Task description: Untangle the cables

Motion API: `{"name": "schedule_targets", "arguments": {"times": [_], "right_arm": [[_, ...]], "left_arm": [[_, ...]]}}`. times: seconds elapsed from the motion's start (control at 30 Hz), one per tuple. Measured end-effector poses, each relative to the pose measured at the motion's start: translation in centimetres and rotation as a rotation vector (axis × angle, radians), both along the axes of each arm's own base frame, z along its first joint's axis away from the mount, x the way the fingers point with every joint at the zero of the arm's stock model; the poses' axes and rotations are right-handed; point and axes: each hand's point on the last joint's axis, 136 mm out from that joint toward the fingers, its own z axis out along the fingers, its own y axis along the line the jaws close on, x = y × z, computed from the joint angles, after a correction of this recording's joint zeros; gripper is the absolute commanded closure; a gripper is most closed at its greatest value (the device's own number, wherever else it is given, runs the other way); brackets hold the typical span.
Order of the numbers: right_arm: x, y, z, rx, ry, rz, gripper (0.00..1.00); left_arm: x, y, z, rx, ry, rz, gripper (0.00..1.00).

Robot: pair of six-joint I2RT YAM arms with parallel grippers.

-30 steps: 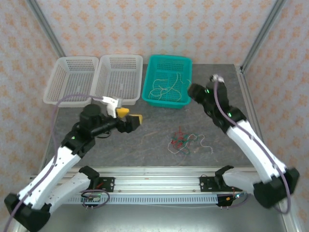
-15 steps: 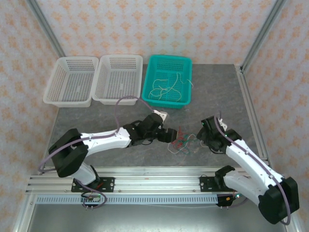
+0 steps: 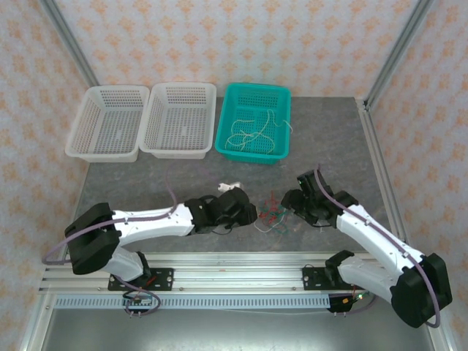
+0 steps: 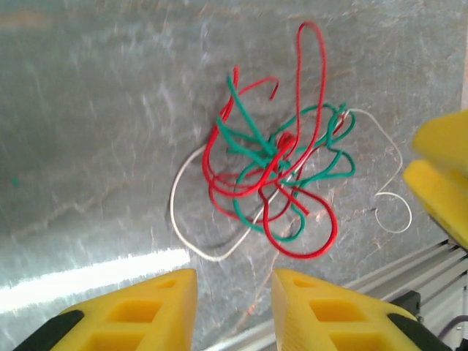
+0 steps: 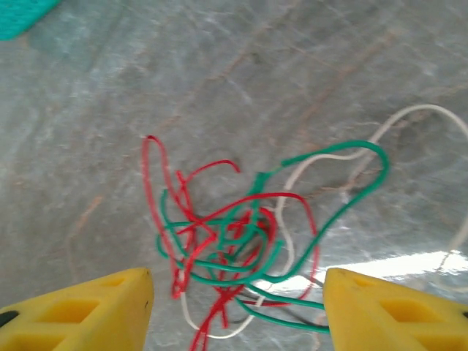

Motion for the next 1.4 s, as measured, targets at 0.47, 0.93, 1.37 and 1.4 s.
{"name": "schedule_targets", "arguments": {"times": [0.47,0.93,1.37,1.4], "right_arm": [[0.6,1.4,0.7,0.058,-0.012,0.034,0.36],[0.9,1.6,1.1,0.07,-0.03,0.036,0.36],[-0.1,3.2,1.0,0.064,-0.015,0.129,0.33],[-0.2,3.7,1.3,0.06,-0.018,0.149,0.33]], "left_arm": [[-0.9,-1.7,-6.8,0.085,0.167,0.058,0.72],[-0.3,-3.1,-7.1,0.061,0.159,0.053,0.7],[0.6,-2.7,-7.2,0.123,0.119,0.058,1.0],[0.6,-2.6,-7.3,0.129,0.12,0.058,1.0]]}}
